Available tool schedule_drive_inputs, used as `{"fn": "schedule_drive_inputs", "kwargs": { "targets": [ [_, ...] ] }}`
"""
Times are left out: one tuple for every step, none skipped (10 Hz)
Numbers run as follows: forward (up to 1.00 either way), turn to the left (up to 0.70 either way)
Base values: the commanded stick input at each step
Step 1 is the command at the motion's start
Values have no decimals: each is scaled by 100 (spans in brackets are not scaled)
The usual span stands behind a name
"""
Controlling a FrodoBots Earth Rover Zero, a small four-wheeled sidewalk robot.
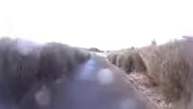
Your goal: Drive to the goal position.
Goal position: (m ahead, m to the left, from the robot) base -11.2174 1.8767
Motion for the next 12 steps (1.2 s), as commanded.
{"fn": "schedule_drive_inputs", "kwargs": {
  "targets": [
    [70, 0],
    [70, 0],
    [70, 0],
    [70, 0],
    [70, -7],
    [70, 0],
    [70, 0],
    [70, 0],
    [59, 0],
    [13, 0],
    [0, 0],
    [-2, 0]
  ]
}}
